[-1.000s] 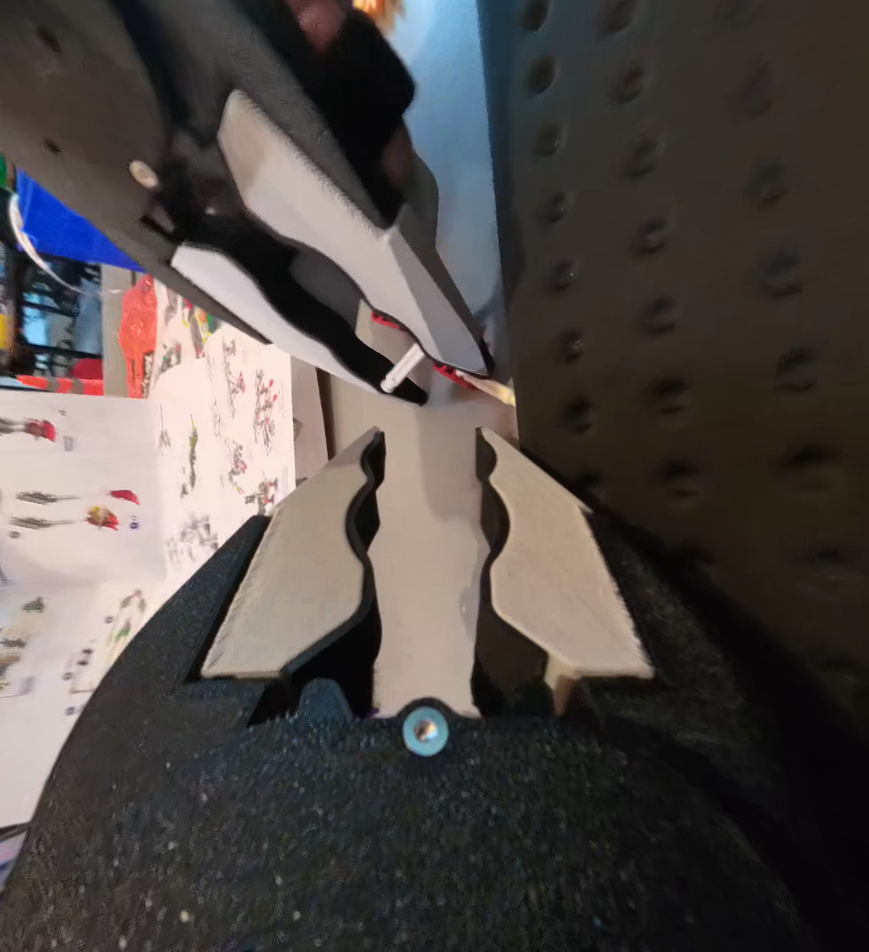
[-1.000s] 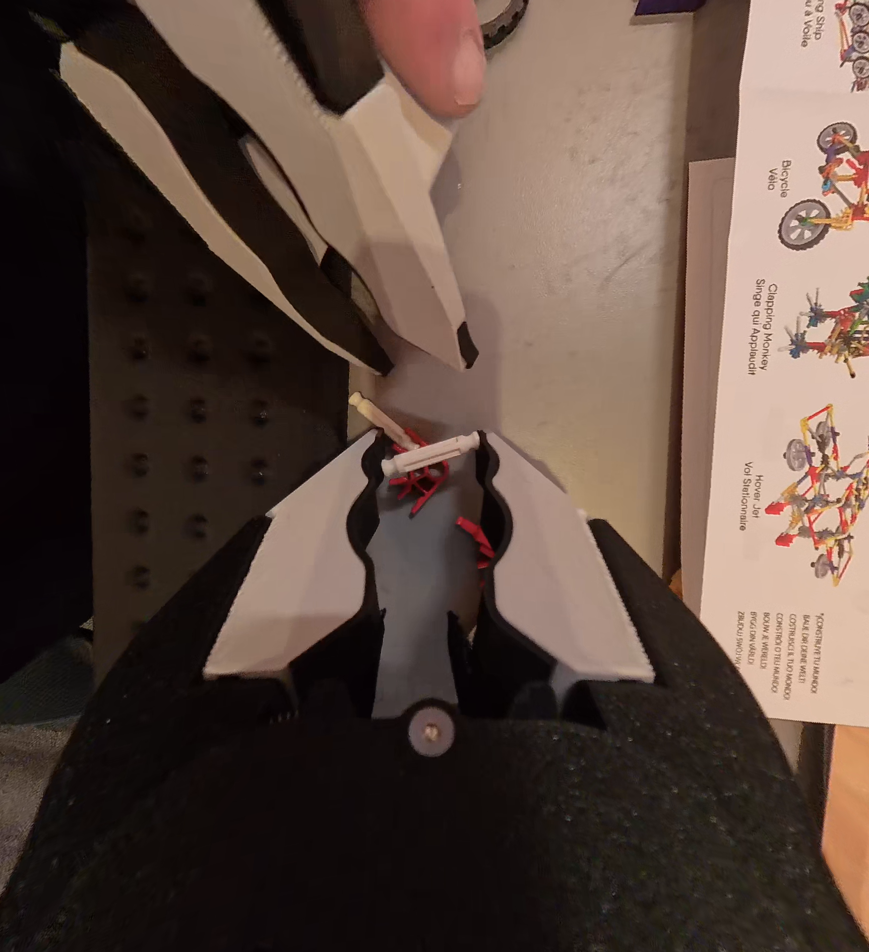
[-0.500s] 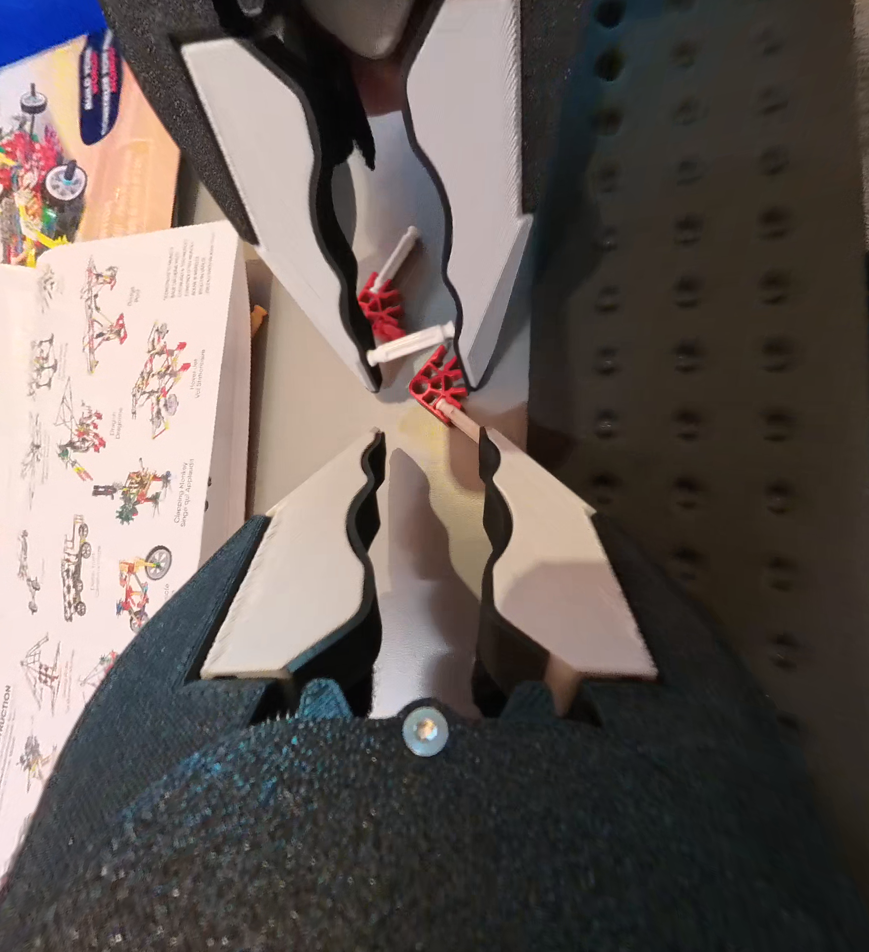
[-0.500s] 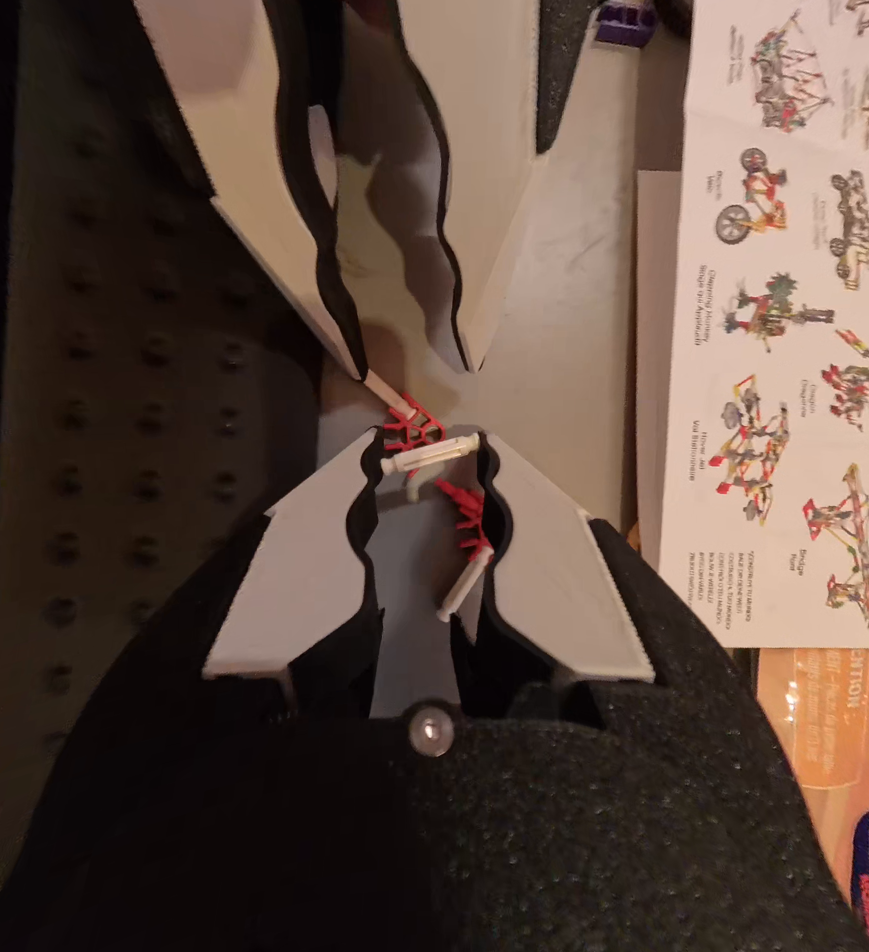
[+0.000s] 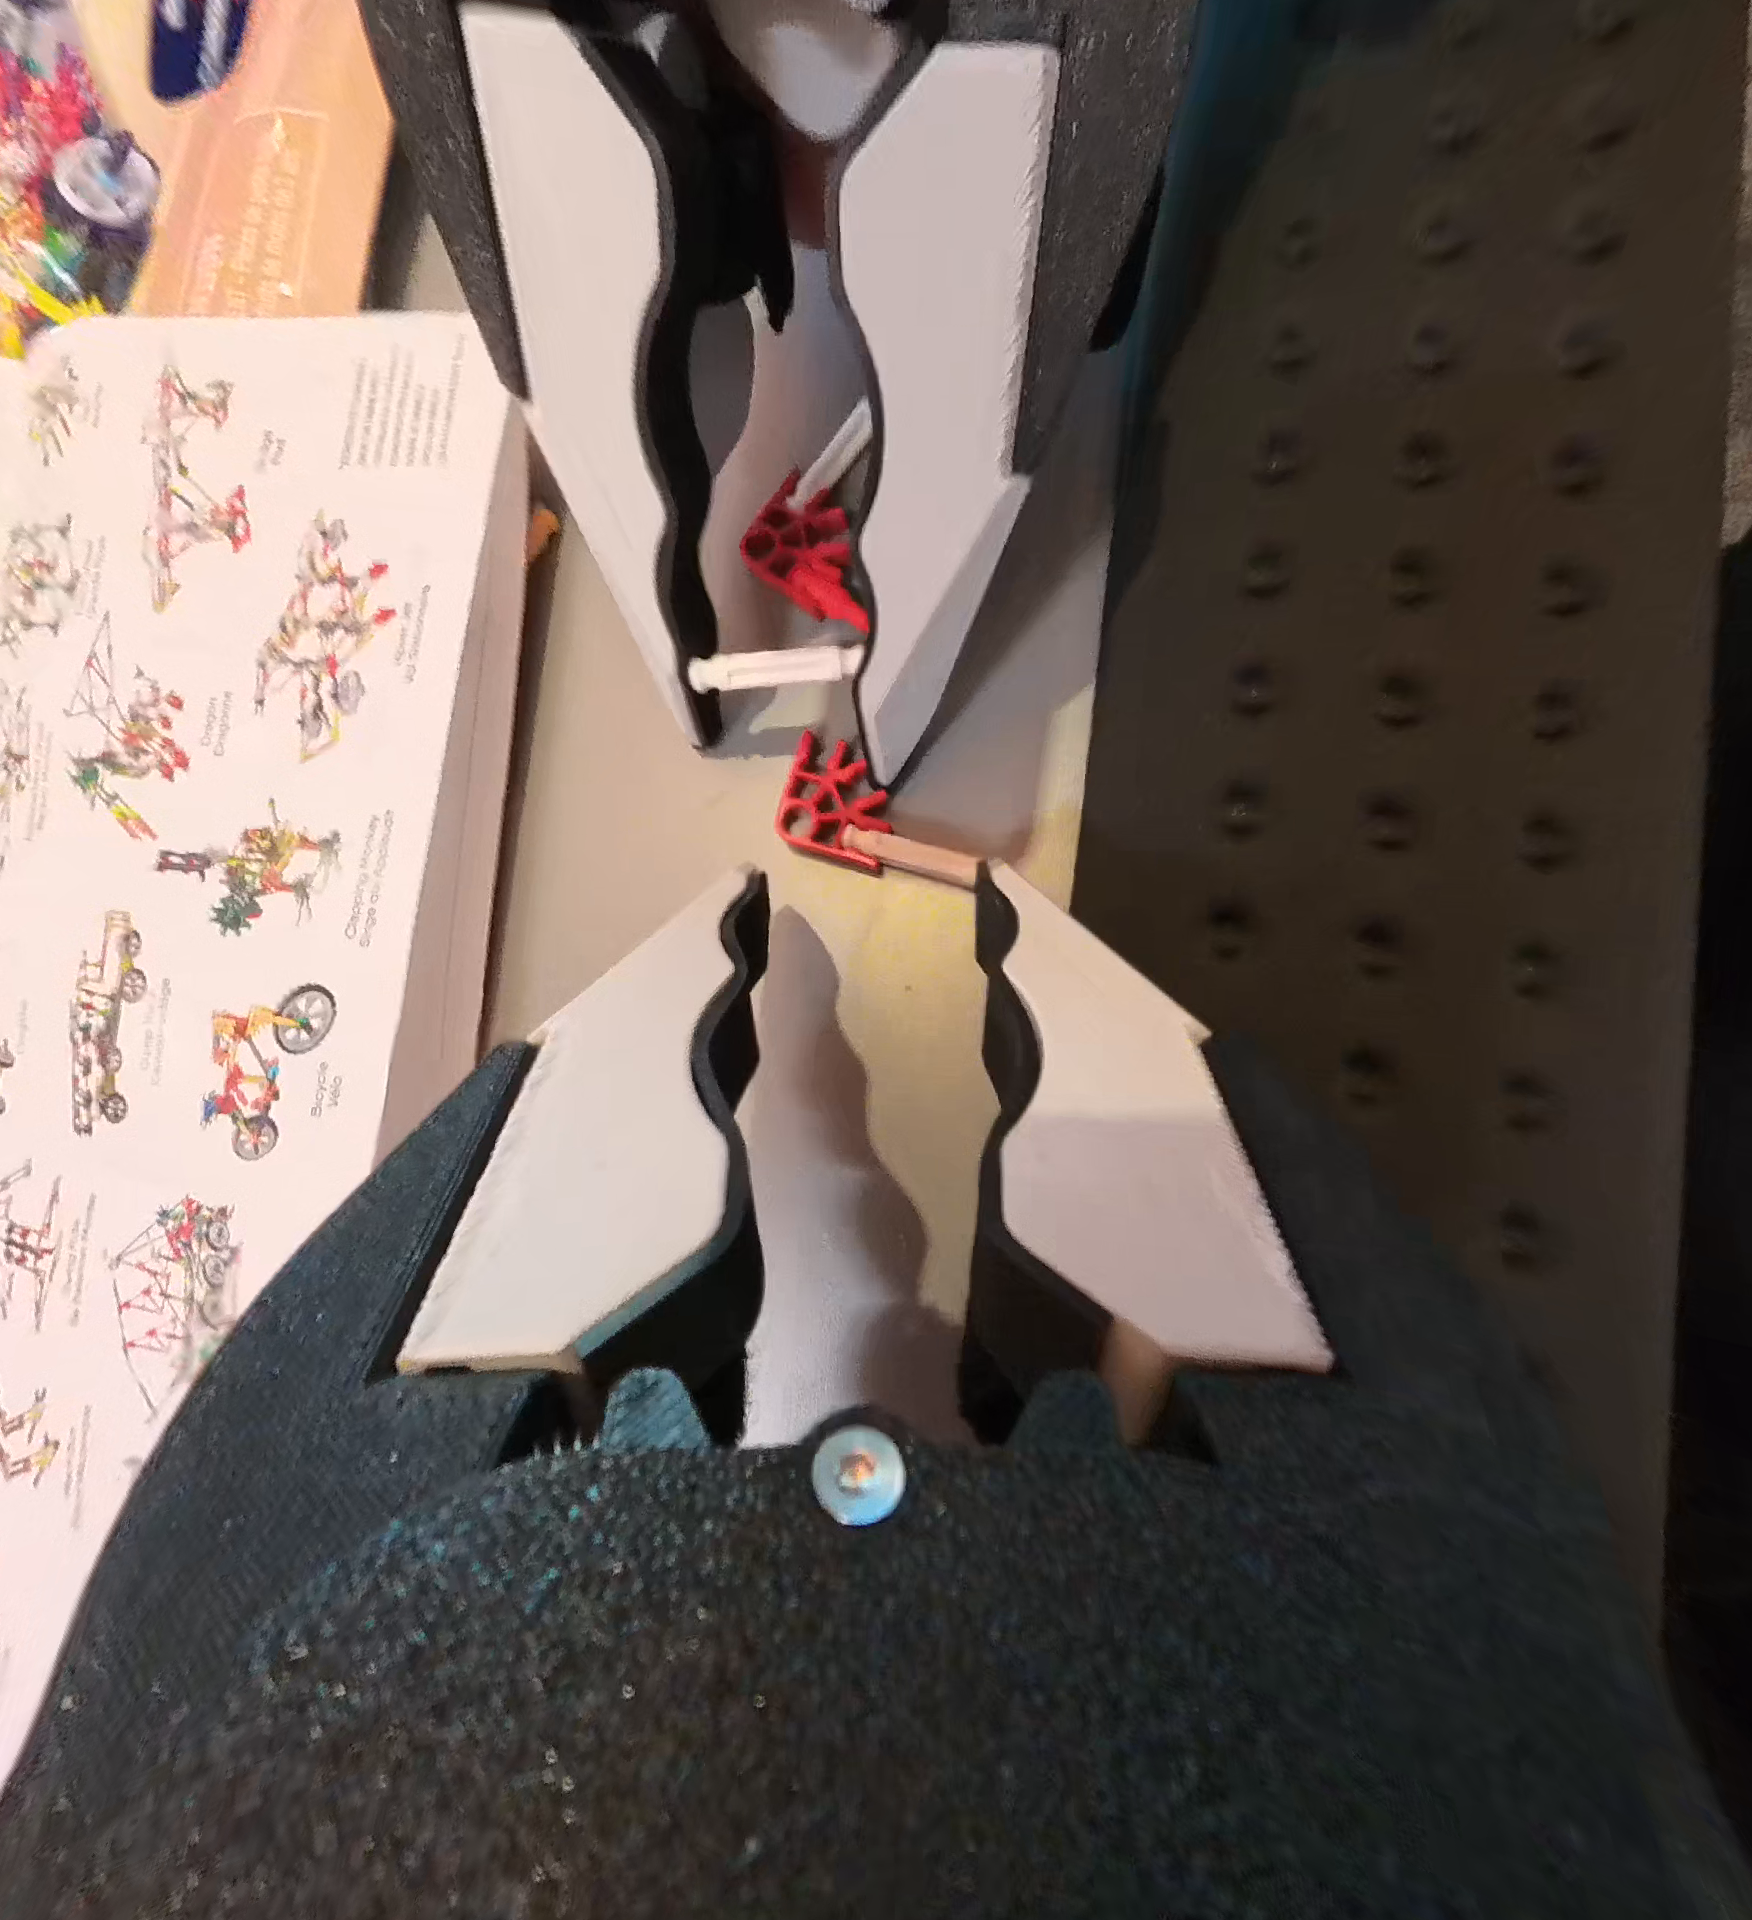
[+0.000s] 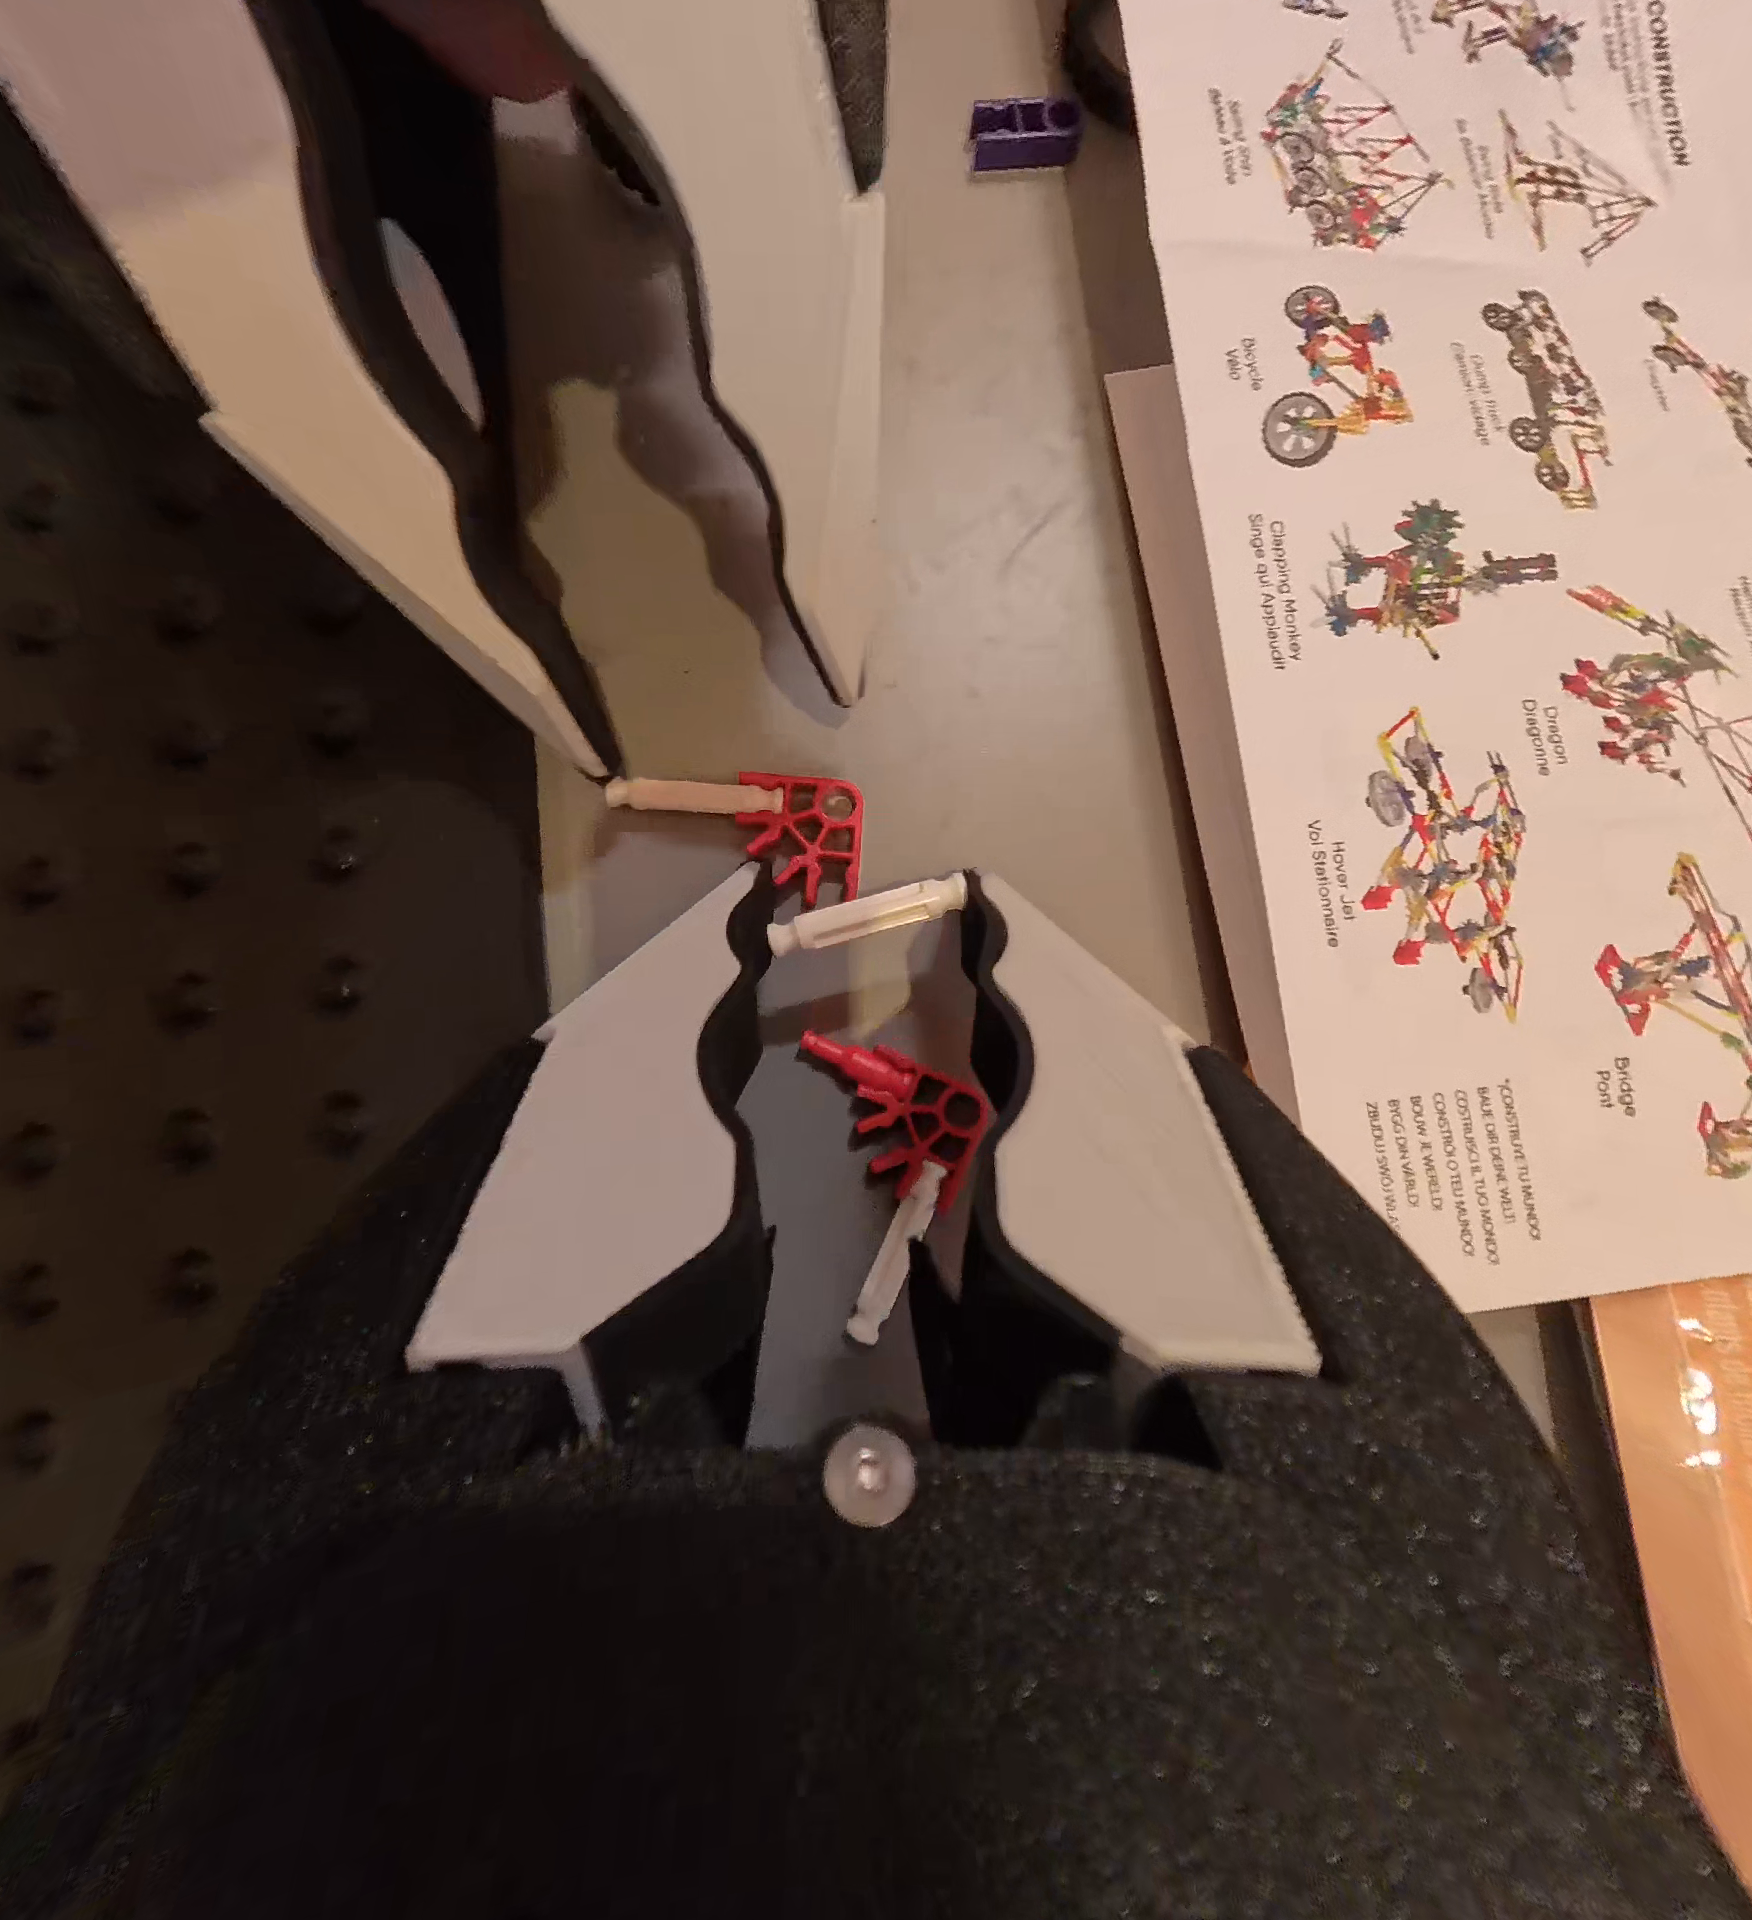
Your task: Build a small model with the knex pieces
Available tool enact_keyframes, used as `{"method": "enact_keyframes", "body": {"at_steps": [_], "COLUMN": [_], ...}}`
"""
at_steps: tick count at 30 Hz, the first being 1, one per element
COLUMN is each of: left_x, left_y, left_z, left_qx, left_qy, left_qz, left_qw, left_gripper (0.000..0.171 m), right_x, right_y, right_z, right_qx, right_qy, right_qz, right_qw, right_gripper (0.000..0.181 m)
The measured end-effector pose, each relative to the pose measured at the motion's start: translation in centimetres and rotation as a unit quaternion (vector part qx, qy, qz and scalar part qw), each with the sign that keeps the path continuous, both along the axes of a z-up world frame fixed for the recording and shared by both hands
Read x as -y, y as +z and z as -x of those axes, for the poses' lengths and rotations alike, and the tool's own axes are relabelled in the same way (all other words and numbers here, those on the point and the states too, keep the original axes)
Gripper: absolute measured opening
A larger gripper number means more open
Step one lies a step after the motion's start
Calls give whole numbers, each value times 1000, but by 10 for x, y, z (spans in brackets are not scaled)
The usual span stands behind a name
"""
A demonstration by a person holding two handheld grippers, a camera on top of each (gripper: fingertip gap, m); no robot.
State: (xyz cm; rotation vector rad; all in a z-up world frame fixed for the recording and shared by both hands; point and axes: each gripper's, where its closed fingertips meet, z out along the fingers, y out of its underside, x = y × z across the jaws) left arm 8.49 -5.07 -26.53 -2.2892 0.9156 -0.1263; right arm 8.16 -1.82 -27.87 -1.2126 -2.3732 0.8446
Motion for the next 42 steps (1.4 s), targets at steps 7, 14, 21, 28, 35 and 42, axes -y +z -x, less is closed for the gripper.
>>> {"method": "enact_keyframes", "body": {"at_steps": [7,14,21,28,35,42], "left_x": [0,-6,-9,-8,-11,-14], "left_y": [-10,-4,-9,-12,-7,8], "left_z": [5,12,11,9,9,7], "left_qx": [-24,-97,-53,7,106,226], "left_qy": [35,-21,-94,-93,-36,-3], "left_qz": [-8,-58,-1,28,35,87], "left_qw": [999,993,994,995,993,970], "left_gripper": [31,51,53,45,45,45], "right_x": [-2,0,0,-1,-1,8], "right_y": [0,0,0,1,6,20], "right_z": [14,17,17,16,11,11], "right_qx": [-13,-27,-31,-37,-70,-148], "right_qy": [-54,-48,-46,-40,-1,53], "right_qz": [5,8,14,18,-36,-108], "right_qw": [998,998,998,998,997,982], "right_gripper": [36,36,36,36,36,36]}}
